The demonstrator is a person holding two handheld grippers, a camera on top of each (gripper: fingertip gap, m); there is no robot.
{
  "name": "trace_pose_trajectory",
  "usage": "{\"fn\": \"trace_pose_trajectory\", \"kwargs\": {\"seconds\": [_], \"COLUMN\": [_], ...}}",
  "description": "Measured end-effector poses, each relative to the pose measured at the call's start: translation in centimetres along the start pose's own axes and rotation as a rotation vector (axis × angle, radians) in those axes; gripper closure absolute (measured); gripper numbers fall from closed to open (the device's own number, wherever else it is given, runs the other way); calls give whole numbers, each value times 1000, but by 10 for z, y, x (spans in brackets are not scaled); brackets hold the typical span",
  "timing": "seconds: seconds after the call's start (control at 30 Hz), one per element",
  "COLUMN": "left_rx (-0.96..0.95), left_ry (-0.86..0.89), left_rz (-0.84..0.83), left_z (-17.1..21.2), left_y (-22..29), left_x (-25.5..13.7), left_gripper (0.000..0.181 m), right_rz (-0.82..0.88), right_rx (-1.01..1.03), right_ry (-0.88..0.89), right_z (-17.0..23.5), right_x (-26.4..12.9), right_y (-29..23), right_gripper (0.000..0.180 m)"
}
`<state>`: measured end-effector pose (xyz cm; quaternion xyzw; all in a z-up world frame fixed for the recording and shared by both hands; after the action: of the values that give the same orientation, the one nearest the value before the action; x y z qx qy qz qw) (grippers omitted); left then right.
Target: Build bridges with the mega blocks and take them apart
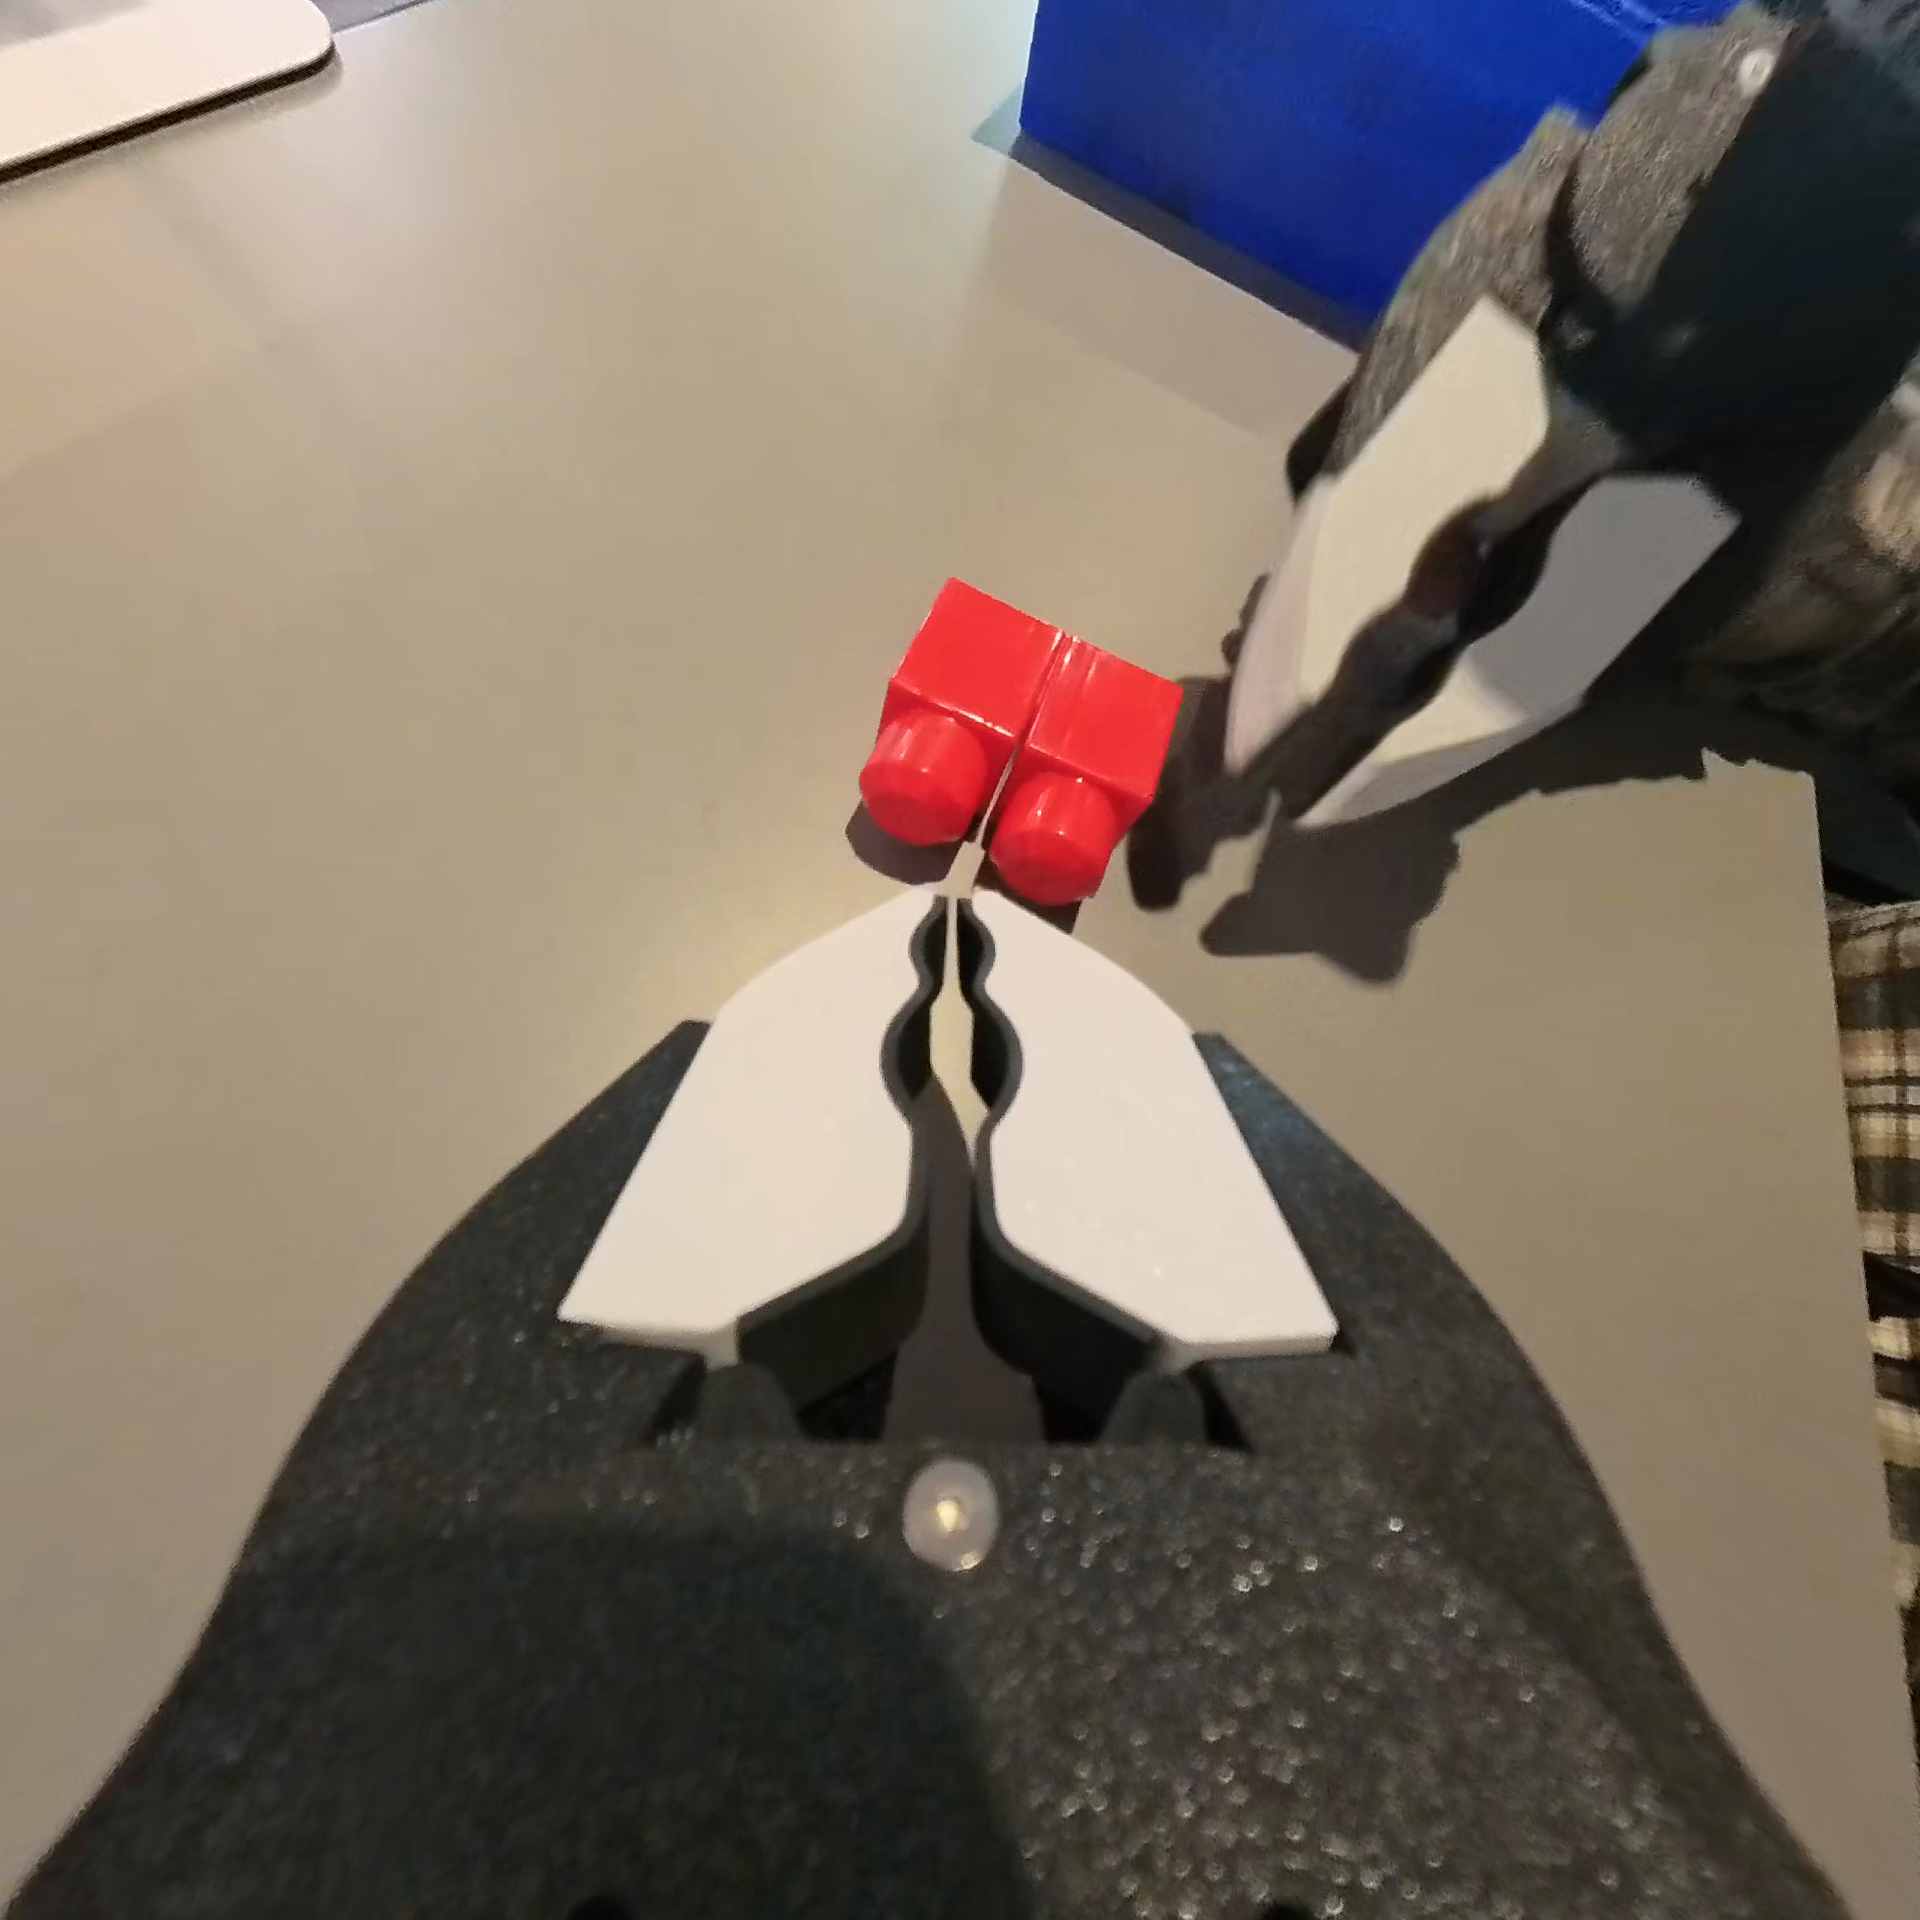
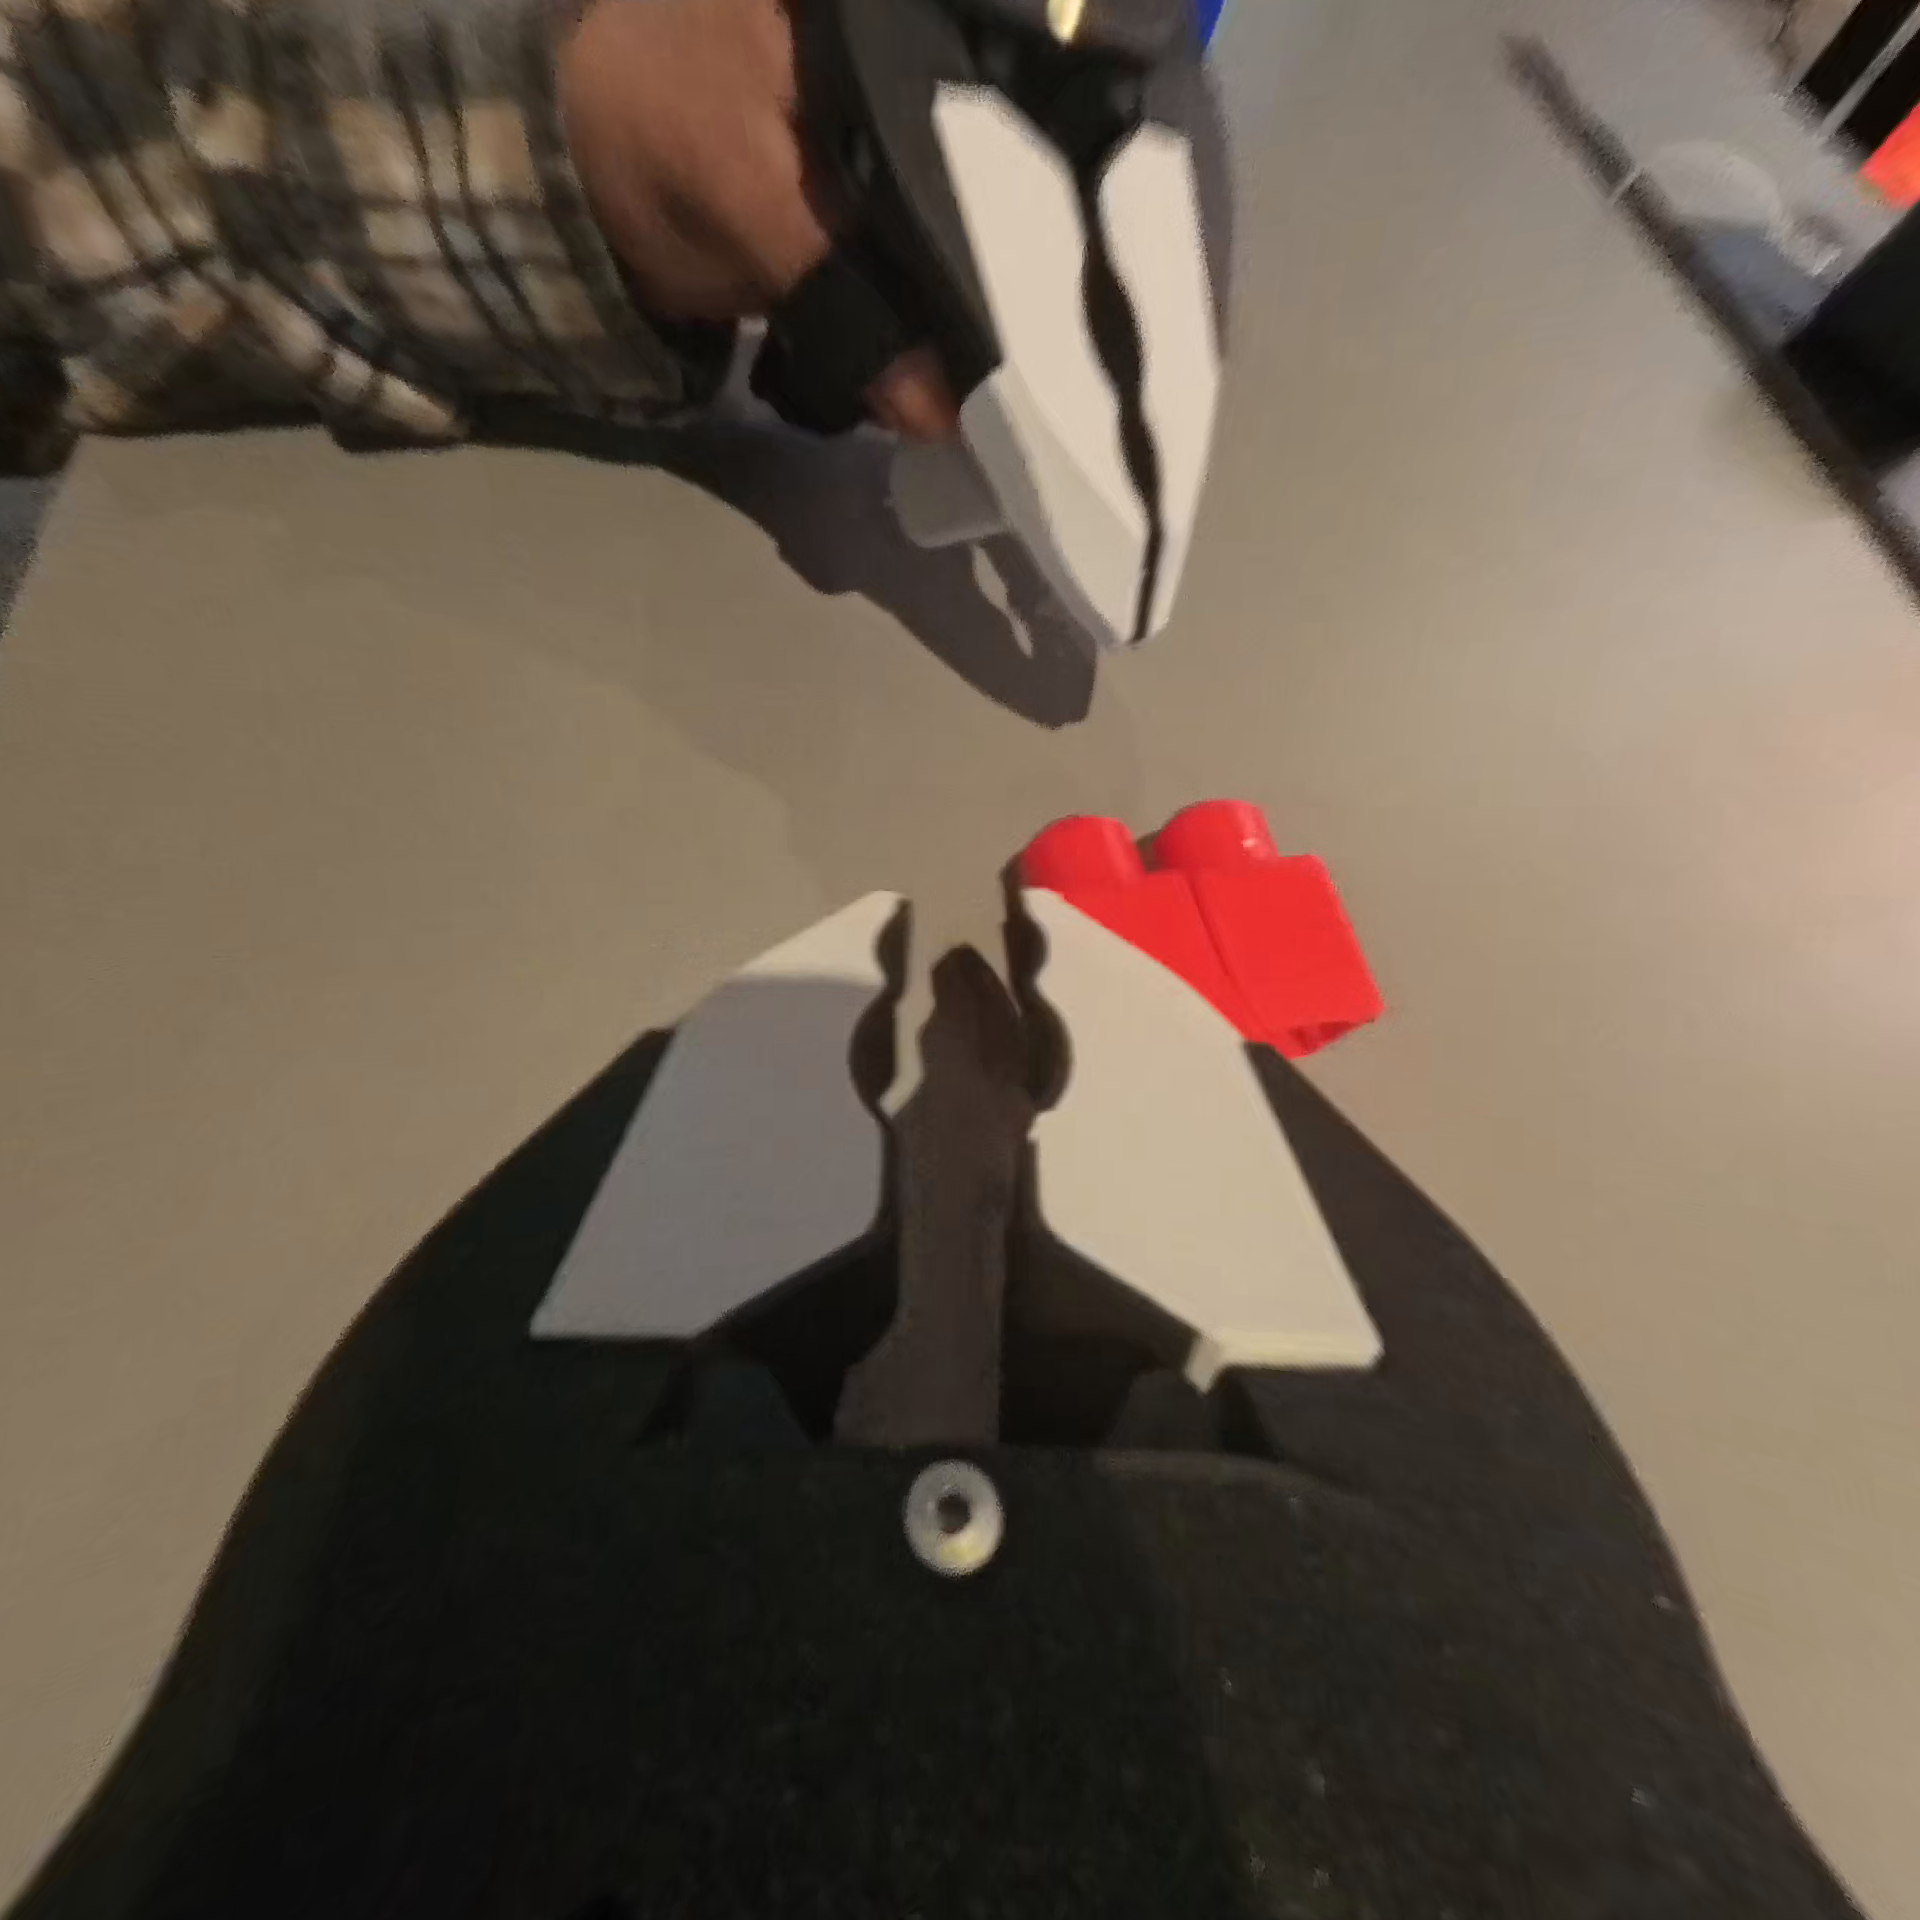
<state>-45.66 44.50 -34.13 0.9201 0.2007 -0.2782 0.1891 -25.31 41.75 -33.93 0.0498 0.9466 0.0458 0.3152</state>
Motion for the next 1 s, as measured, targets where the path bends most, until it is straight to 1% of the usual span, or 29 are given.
{"fn": "trace_pose_trajectory", "kwargs": {"seconds": [0.03,0.1,0.13,0.17,0.23,0.33,0.43,0.53,0.63,1.0], "left_rx": [1,2,0,-2,-6,-7,-15,-17,-10,-6], "left_ry": [5,23,39,56,87,106,105,97,79,67], "left_rz": [-3,3,13,23,36,37,39,42,41,40], "left_z": [0,-1,-2,-3,-4,-2,0,0,1,1], "left_y": [0,-1,-1,0,-1,-3,-5,-6,-5,-5], "left_x": [-1,-3,-3,-4,-6,-7,-6,-4,-2,-1], "left_gripper": [179,179,179,177,177,176,175,175,174,174], "right_rz": [25,90,110,110,106,26,-21,-58,-79,-118], "right_rx": [-9,-13,-19,-39,-65,-65,-93,-111,-117,-63], "right_ry": [48,102,101,95,90,52,-26,-27,-104,-170], "right_z": [0,4,8,11,17,23,25,19,19,17], "right_x": [-11,-29,-36,-39,-36,-17,2,10,19,31], "right_y": [7,26,35,43,56,64,64,60,59,63], "right_gripper": [146,104,88,82,59,44,46,56,62,73]}}
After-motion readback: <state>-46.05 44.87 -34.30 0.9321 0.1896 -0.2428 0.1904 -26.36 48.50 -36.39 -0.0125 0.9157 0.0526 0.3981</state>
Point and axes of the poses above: each gripper's, where its closed fingertips meet, x out along the fingers, z out of its underside, y = z × x across the jaws, the point moved 9 cm from there along -x, back along the fingers, and after that the axes turned 4 degrees about -y, right-handed, at the moved point
